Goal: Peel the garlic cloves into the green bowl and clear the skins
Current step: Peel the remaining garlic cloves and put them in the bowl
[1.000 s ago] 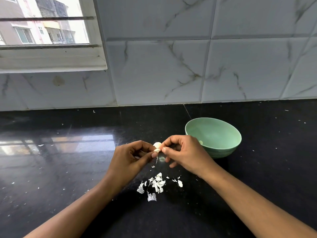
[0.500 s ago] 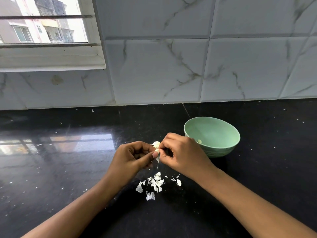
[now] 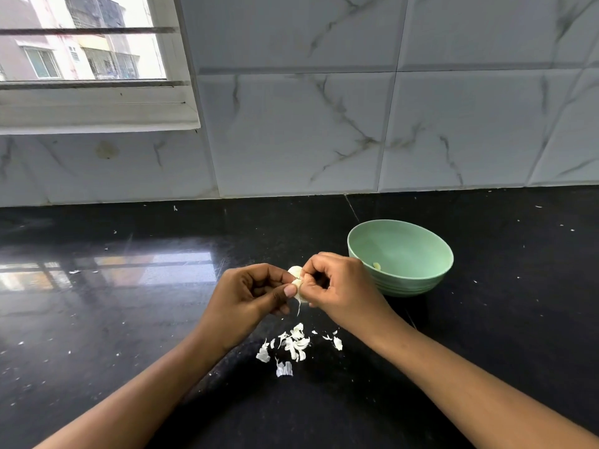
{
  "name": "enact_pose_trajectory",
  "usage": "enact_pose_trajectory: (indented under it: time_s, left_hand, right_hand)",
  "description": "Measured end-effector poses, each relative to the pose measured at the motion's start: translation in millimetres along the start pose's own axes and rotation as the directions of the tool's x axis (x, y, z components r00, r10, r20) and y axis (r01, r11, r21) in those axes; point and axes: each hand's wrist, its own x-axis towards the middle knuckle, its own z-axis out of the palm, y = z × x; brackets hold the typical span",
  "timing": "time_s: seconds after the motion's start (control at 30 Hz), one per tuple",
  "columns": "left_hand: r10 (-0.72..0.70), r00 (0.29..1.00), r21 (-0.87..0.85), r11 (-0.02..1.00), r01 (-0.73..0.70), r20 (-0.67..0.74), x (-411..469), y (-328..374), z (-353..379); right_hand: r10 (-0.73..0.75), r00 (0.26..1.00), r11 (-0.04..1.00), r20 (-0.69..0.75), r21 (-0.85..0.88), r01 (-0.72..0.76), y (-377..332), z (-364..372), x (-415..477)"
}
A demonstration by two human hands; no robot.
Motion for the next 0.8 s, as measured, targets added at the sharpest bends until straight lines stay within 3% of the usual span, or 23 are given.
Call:
enact_pose_trajectory:
  time_s: [0.1, 0.17, 0.23, 0.4, 0.6, 0.8]
  left_hand:
    - [-0.003, 1.000, -0.018, 1.000, 0.003, -0.017, 0.4, 0.5, -0.4]
    - [-0.001, 1.000, -0.024, 1.000, 0.000, -0.027, 1.1, 0.6, -0.9]
    - [-0.007, 0.999, -0.026, 1.000, 0.006, -0.035, 1.1, 0.4, -1.8]
    - [-0.017, 1.000, 0.002, 1.000, 0.017, -0.024, 0.7, -0.3, -1.6]
    - [-0.048, 0.999, -0.029, 0.998, 0.048, -0.013, -1.3, 0.0, 0.1]
    - [-0.047, 0.999, -0.076, 0.996, 0.046, -0.004, -2.0, 0.7, 1.0]
  right_hand:
    - [0.207, 0.965, 0.913, 0.163, 0.323, -0.250, -0.8, -7.3, 1.8]
    - [0.239, 0.928, 0.822, 0.284, 0.449, -0.349, -1.3, -13.9, 2.4]
    - [0.236, 0.911, 0.787, 0.339, 0.483, -0.384, -2.1, -18.1, 3.9]
    - [0.237, 0.920, 0.814, 0.313, 0.452, -0.364, 0.2, -15.7, 4.1]
    - [0.260, 0.908, 0.772, 0.327, 0.495, -0.399, -1.3, -15.4, 3.5]
    - [0.322, 0.863, 0.656, 0.389, 0.565, -0.500, -6.5, -12.3, 2.1]
